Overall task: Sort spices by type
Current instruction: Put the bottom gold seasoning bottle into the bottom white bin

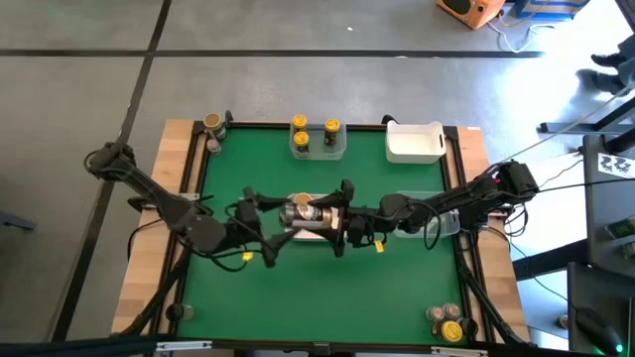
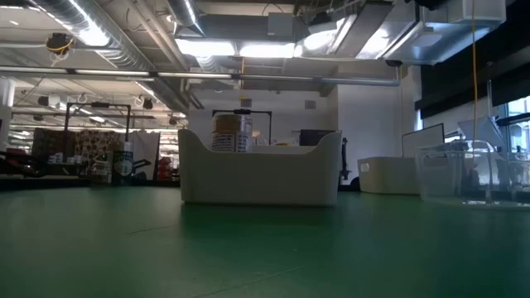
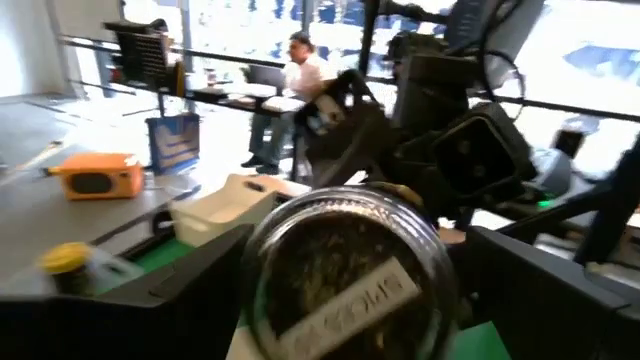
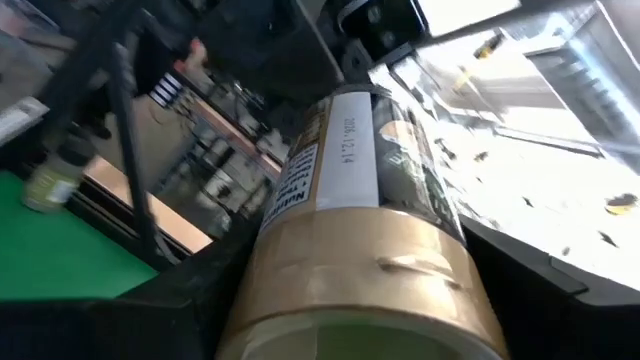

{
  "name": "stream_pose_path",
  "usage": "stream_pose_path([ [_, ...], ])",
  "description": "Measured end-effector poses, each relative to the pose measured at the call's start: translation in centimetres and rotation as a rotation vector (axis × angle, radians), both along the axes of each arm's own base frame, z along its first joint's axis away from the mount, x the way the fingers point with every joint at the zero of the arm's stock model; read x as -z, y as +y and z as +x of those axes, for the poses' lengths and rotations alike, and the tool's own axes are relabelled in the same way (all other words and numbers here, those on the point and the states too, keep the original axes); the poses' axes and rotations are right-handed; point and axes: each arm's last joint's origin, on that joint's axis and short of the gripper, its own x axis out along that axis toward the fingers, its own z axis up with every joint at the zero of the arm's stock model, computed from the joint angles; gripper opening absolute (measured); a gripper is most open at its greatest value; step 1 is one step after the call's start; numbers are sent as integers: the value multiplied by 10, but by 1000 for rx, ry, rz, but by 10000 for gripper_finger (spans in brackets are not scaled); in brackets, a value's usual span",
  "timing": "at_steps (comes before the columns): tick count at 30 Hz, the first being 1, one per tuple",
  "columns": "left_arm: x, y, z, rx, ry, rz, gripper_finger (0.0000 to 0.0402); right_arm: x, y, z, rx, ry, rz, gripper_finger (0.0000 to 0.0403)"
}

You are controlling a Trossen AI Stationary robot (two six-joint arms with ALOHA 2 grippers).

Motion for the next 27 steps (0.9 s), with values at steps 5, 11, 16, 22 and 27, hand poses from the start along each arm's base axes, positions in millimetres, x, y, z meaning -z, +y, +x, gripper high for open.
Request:
stream_pose_path([
  [5, -6, 13, -29, -77, 64, 13, 343, 2, -5, 0, 164, 29, 26, 289],
  [11, 6, 30, -54, -125, 186, -24, 344, 8, -11, 1, 376, 189, 1, 289],
  [16, 25, 40, -62, -216, 293, -29, 345, 3, -12, 6, 461, 435, -6, 290],
  [22, 39, 39, -60, -257, 363, 2, 345, -11, -24, -1, 535, 721, 78, 291],
  [27, 43, 37, -56, -260, 394, 44, 345, -23, -43, -11, 526, 908, 238, 291],
])
